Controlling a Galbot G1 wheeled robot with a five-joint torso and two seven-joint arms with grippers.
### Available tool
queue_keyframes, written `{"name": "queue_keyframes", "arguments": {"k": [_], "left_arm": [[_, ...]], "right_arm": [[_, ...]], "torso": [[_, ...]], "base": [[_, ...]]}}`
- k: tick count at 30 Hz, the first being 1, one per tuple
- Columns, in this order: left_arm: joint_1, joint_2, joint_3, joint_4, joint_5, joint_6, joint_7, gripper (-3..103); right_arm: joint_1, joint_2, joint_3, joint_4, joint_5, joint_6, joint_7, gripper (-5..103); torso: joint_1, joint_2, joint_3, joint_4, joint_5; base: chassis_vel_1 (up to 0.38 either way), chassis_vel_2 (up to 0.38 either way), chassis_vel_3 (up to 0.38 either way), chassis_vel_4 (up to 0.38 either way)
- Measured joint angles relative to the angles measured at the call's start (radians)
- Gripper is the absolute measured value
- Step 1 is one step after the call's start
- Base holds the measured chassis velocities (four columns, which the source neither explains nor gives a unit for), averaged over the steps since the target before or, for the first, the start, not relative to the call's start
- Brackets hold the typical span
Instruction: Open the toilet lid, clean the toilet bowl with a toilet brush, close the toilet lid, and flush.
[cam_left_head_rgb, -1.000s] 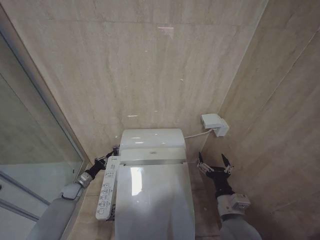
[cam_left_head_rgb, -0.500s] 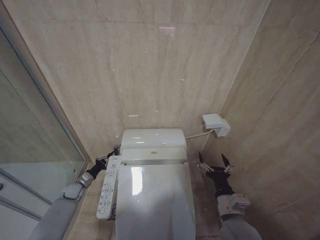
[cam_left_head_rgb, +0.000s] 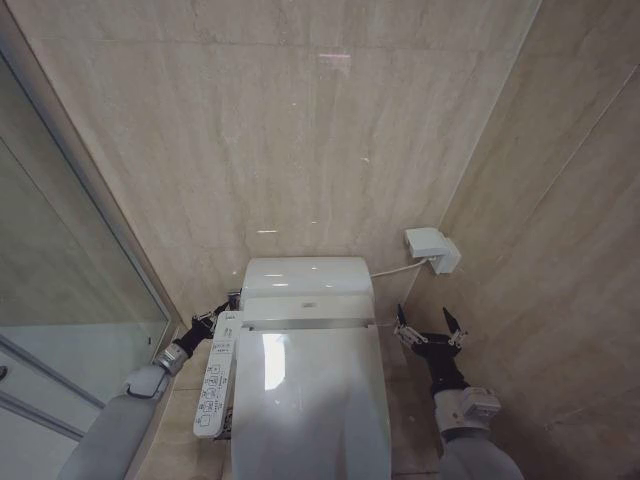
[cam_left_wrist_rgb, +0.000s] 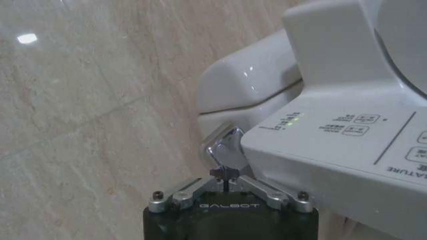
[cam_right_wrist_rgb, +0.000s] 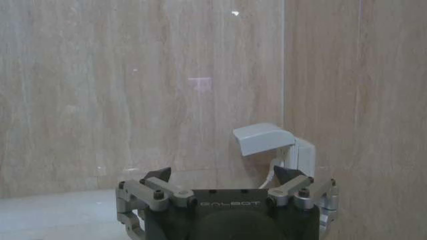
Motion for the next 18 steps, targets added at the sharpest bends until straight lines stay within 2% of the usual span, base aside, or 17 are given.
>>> {"name": "queue_keyframes", "arguments": {"k": [18], "left_arm": [[-0.004,0.000,-0.003,0.001,-0.003,-0.001,0.013,0]], "right_arm": [[0.000,0.000,0.000,0.000,0.000,0.000,0.000,100]], "torso": [[0.000,0.000,0.000,0.0000,0.0000]], "base": [[0.000,0.000,0.000,0.000]]}}
